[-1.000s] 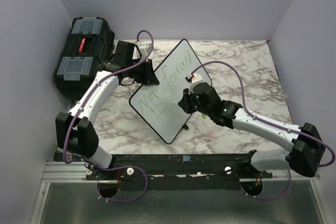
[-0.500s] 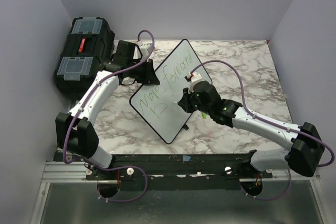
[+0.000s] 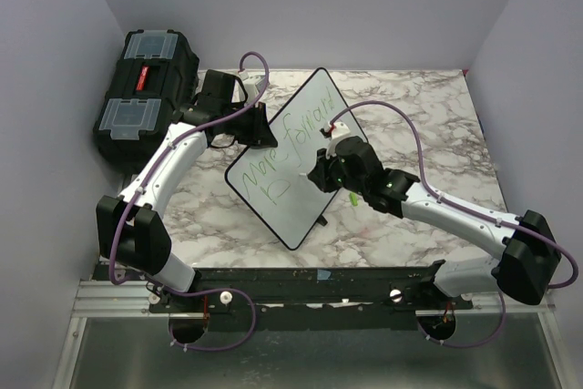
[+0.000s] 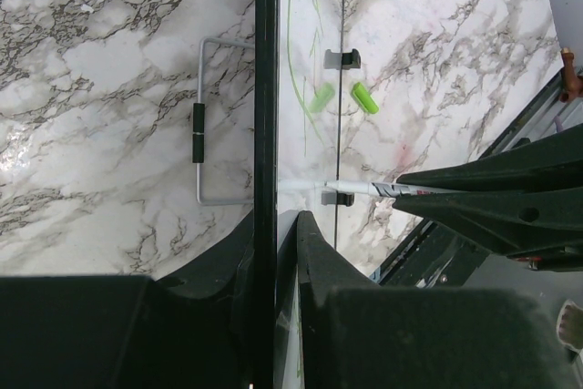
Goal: Write a sentence on the whiteboard
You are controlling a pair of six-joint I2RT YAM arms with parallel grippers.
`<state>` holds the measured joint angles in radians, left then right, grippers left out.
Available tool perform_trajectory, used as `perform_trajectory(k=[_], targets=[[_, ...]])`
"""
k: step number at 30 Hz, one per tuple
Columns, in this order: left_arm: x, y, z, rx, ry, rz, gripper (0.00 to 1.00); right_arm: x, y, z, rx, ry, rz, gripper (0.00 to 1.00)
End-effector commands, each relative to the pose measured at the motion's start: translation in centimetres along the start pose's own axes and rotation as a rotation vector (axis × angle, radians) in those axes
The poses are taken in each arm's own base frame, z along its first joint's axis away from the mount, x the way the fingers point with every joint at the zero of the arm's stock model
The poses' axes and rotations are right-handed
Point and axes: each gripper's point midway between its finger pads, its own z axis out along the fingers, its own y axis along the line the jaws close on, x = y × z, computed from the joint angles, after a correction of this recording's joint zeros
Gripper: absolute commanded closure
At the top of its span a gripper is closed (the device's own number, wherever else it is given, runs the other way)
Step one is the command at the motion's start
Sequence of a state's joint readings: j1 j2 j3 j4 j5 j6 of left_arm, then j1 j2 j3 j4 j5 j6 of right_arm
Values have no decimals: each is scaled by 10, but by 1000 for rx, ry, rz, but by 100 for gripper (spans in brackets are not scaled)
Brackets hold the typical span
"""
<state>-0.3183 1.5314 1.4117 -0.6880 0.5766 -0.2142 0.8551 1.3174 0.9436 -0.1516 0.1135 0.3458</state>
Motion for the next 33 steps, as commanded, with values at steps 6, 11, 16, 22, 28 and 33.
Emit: perform_trajectory(k=[6,11,16,22,28,33], targets=[[24,25,12,-113,89,97,100,-15,5,-1,-26,-42,-1,99],[24,24,13,-112,92,98,100,-16,9,0,-47,-39,-1,99],[24,24,13,-113,92,100,100,-22,15,-7,-85,-68,2,99],[24,23,13,-110,91,100,100,-21,20,-4,-107,-64,8,99],[25,24,14,-112,94,100,100,-9,28,-1,-161,-24,1,99],[25,24,14,-111,94,98,100,10,27,-2,-180,26,-2,99]])
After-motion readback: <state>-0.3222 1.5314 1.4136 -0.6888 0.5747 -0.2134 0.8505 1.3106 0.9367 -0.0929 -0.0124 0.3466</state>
